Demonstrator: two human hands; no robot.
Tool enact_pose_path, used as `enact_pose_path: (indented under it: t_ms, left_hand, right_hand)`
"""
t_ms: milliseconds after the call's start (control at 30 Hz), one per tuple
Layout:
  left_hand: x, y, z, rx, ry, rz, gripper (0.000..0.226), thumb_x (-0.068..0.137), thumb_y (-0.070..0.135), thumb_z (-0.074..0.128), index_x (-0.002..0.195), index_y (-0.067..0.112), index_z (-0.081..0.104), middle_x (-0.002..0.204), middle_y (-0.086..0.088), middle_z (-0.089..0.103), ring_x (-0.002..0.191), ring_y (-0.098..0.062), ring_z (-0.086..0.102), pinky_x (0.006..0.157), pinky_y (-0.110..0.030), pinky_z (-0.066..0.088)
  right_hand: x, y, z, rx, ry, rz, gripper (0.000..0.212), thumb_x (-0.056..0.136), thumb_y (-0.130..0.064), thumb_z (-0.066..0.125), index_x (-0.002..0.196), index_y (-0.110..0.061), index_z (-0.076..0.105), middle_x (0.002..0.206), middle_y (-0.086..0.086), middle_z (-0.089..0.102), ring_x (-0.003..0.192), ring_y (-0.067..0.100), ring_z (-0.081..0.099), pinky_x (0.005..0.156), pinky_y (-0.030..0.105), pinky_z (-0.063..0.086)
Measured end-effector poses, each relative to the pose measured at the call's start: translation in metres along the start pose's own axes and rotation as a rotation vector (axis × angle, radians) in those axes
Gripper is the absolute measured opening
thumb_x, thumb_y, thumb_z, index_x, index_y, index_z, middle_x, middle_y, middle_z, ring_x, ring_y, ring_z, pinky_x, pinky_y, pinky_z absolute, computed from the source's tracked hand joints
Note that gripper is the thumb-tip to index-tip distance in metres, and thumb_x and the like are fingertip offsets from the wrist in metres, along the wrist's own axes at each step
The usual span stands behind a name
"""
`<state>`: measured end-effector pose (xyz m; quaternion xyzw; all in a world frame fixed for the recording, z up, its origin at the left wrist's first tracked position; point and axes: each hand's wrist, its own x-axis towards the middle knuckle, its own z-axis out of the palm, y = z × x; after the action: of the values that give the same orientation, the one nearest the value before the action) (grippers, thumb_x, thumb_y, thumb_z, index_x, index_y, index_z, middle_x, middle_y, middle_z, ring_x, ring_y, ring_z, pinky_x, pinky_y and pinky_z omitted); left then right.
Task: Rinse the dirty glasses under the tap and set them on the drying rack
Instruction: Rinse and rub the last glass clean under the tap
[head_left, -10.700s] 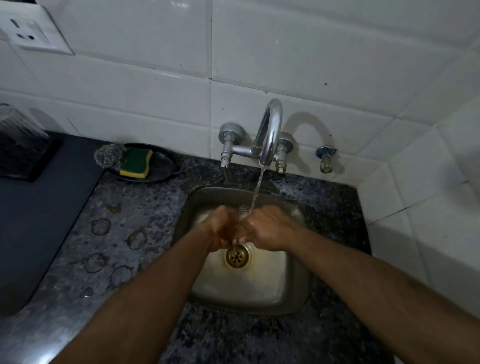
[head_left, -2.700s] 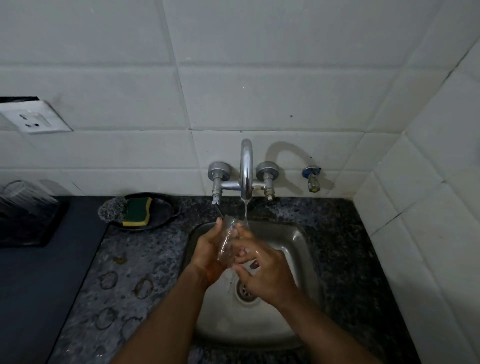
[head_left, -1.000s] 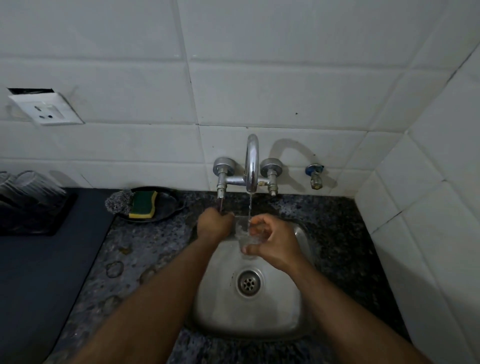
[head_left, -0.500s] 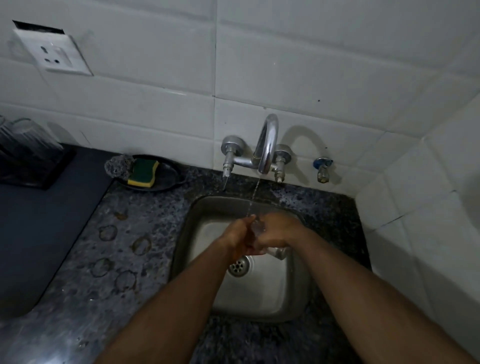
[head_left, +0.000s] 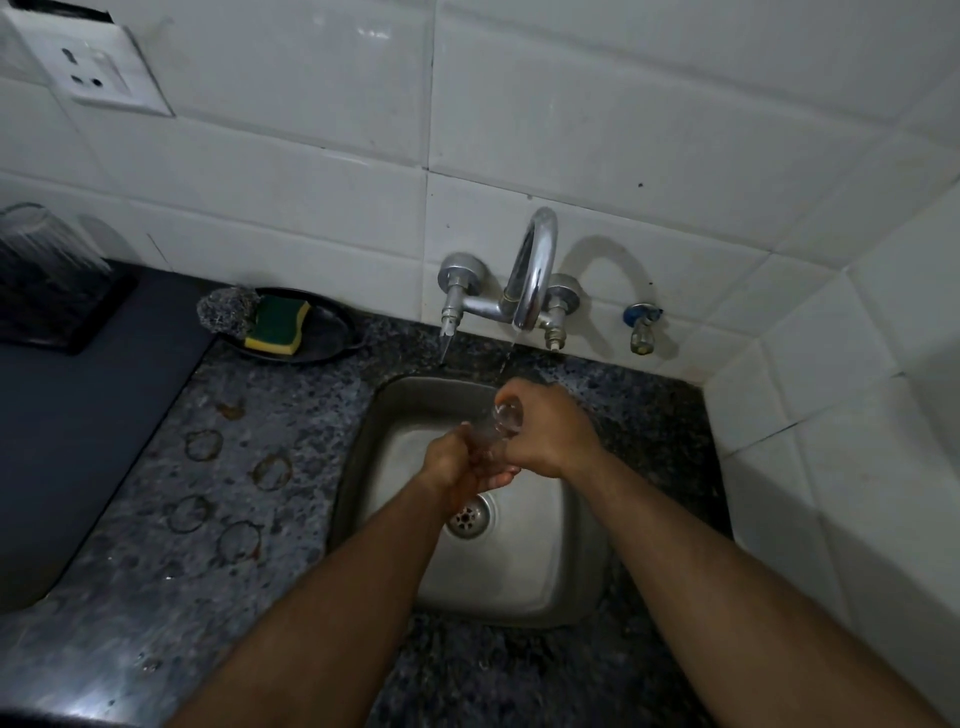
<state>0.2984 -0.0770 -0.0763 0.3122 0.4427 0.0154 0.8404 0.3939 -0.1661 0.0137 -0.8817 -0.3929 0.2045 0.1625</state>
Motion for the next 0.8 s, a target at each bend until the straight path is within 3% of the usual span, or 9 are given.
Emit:
enact_pose_path:
  t_ms: [133, 267, 333, 400, 467, 500, 567, 733, 800]
  left_hand:
    - [-0.004, 0.001, 0.000, -0.037, -0.008, -0.010, 0.042, 0.108, 0.019, 0.033, 0.117, -0.006, 0.066, 0.083, -0.024, 0.073, 0.063, -0.032, 0.072, 0.060, -0.036, 0.061]
    - [-0.008, 0.003, -0.001, 0.004, 0.002, -0.003, 0.044, 0.109, 0.021, 0.032, 0.112, -0.006, 0.068, 0.083, -0.024, 0.074, 0.062, -0.031, 0.072, 0.059, -0.036, 0.061]
    - [-0.005, 0.002, -0.005, 0.125, 0.030, 0.030, 0.048, 0.111, 0.027, 0.034, 0.108, -0.004, 0.070, 0.084, -0.024, 0.076, 0.066, -0.032, 0.075, 0.066, -0.041, 0.063]
    - [0.003, 0.002, -0.013, 0.405, 0.152, 0.115, 0.045, 0.108, 0.034, 0.042, 0.100, 0.001, 0.072, 0.088, -0.023, 0.076, 0.079, -0.036, 0.077, 0.075, -0.048, 0.065]
    - [0.008, 0.005, -0.028, 0.935, 0.304, 0.282, 0.033, 0.101, 0.035, 0.052, 0.093, 0.009, 0.071, 0.097, -0.019, 0.075, 0.096, -0.037, 0.074, 0.084, -0.050, 0.062]
    - [0.006, 0.007, -0.035, 1.196, 0.356, 0.361, 0.028, 0.098, 0.036, 0.057, 0.098, 0.013, 0.072, 0.105, -0.015, 0.074, 0.105, -0.034, 0.071, 0.089, -0.045, 0.060]
    - [0.002, 0.015, -0.047, 1.529, 0.380, 0.483, 0.038, 0.094, 0.037, 0.064, 0.124, 0.014, 0.066, 0.126, -0.010, 0.066, 0.122, -0.029, 0.059, 0.098, -0.041, 0.053]
    - [-0.001, 0.030, -0.069, 1.892, 0.350, 0.461, 0.061, 0.088, 0.047, 0.068, 0.140, 0.018, 0.052, 0.153, -0.015, 0.040, 0.146, -0.036, 0.028, 0.116, -0.055, 0.032]
    - [0.000, 0.031, -0.075, 1.932, 0.365, 0.435, 0.068, 0.087, 0.053, 0.066, 0.144, 0.019, 0.049, 0.164, -0.019, 0.023, 0.154, -0.042, 0.012, 0.121, -0.062, 0.019]
  right_hand:
    - [-0.005, 0.005, 0.013, 0.279, 0.036, 0.041, 0.055, 0.059, -0.017, 0.096, 0.105, -0.028, 0.068, 0.094, -0.010, 0.073, 0.085, 0.008, 0.070, 0.078, 0.039, 0.062]
    - [-0.007, 0.006, 0.019, 0.321, 0.052, 0.051, 0.051, 0.061, -0.016, 0.096, 0.103, -0.025, 0.068, 0.092, -0.009, 0.074, 0.084, 0.008, 0.071, 0.079, 0.038, 0.062]
    - [-0.008, 0.005, 0.020, 0.310, 0.071, 0.053, 0.050, 0.061, -0.017, 0.095, 0.102, -0.026, 0.069, 0.091, -0.009, 0.073, 0.083, 0.008, 0.070, 0.079, 0.038, 0.062]
    - [-0.010, 0.004, 0.021, 0.282, 0.099, 0.050, 0.048, 0.062, -0.020, 0.095, 0.102, -0.028, 0.069, 0.091, -0.011, 0.073, 0.083, 0.007, 0.070, 0.079, 0.038, 0.062]
    - [-0.012, 0.003, 0.021, 0.236, 0.131, 0.045, 0.047, 0.063, -0.026, 0.094, 0.103, -0.030, 0.069, 0.091, -0.013, 0.073, 0.082, 0.006, 0.069, 0.077, 0.036, 0.061]
    - [-0.013, 0.002, 0.020, 0.212, 0.149, 0.037, 0.047, 0.064, -0.029, 0.093, 0.105, -0.031, 0.068, 0.091, -0.013, 0.073, 0.082, 0.006, 0.069, 0.076, 0.035, 0.061]
    - [-0.016, 0.001, 0.019, 0.181, 0.179, 0.025, 0.048, 0.066, -0.035, 0.091, 0.108, -0.032, 0.067, 0.093, -0.012, 0.073, 0.083, 0.007, 0.069, 0.075, 0.033, 0.060]
    - [-0.022, 0.002, 0.026, 0.084, 0.184, 0.046, 0.050, 0.071, -0.045, 0.089, 0.113, -0.035, 0.064, 0.098, -0.014, 0.070, 0.087, 0.008, 0.064, 0.066, 0.023, 0.045]
    - [-0.022, 0.001, 0.031, 0.141, 0.224, 0.046, 0.050, 0.072, -0.042, 0.089, 0.115, -0.035, 0.064, 0.099, -0.013, 0.071, 0.087, 0.008, 0.065, 0.070, 0.026, 0.050]
